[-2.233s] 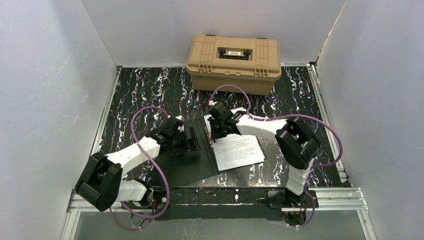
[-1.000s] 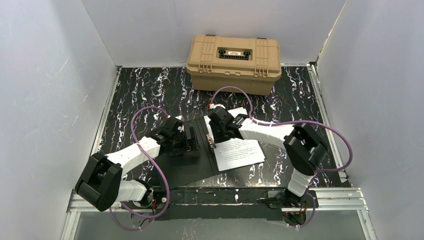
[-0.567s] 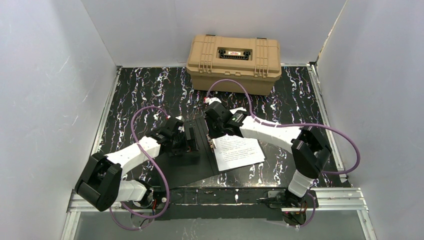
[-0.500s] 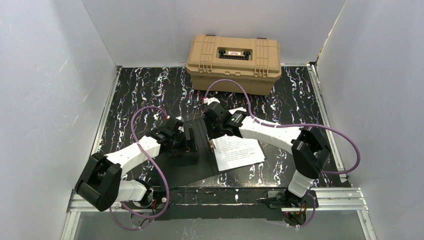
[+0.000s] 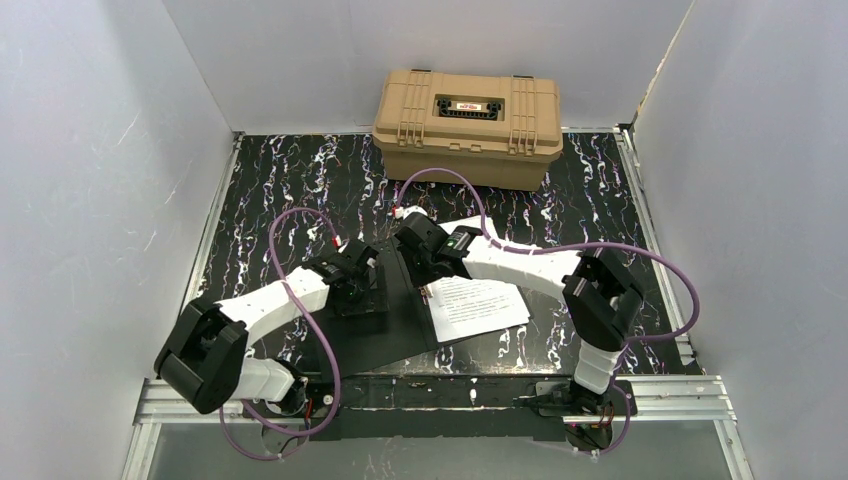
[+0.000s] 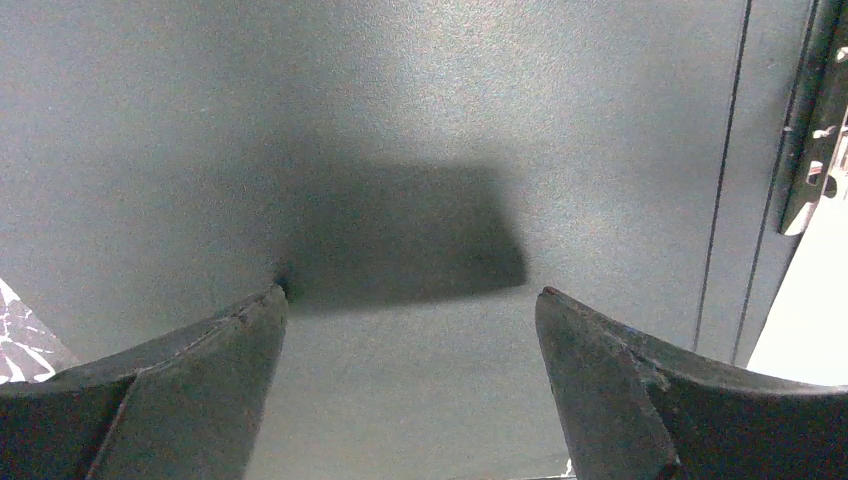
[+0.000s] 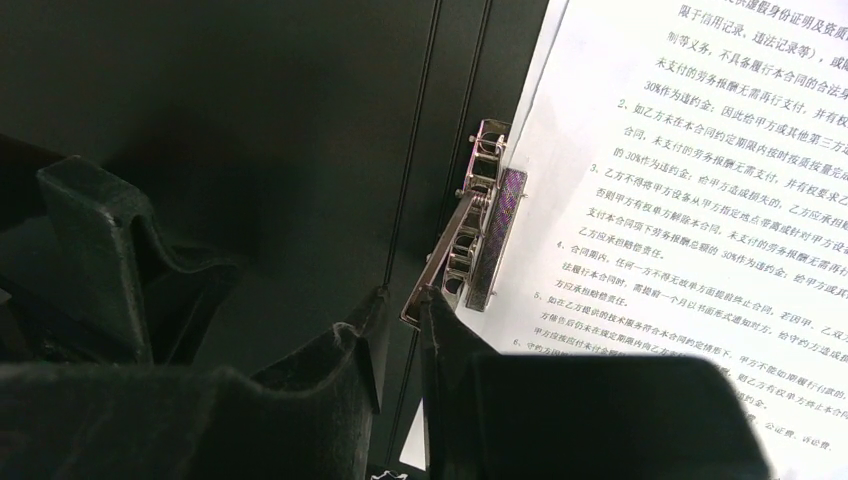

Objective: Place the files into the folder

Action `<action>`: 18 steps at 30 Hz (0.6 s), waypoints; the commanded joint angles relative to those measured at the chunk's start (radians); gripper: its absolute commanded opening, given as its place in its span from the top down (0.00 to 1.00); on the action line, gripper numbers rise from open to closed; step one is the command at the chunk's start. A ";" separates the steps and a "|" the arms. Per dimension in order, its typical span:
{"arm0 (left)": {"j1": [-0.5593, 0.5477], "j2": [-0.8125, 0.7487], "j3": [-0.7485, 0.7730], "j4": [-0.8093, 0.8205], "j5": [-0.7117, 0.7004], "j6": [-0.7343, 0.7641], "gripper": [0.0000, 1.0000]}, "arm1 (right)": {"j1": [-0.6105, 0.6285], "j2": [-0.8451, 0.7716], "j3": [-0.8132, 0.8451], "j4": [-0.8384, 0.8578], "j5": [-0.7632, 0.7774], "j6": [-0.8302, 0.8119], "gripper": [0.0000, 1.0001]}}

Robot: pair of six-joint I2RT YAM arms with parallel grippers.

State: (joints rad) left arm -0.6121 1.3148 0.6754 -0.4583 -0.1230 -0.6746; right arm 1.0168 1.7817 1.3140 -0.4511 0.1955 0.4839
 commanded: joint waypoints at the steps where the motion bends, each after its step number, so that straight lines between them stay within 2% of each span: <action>1: -0.019 0.046 0.020 -0.058 -0.086 -0.021 0.07 | 0.011 0.005 0.036 -0.009 0.009 -0.015 0.75; 18: -0.023 0.136 0.015 -0.024 -0.071 -0.065 0.07 | 0.043 0.005 -0.012 -0.055 0.059 -0.040 0.90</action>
State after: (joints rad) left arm -0.6373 1.3952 0.7235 -0.4797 -0.1997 -0.7063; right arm 1.0443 1.7851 1.3128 -0.4732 0.2226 0.4618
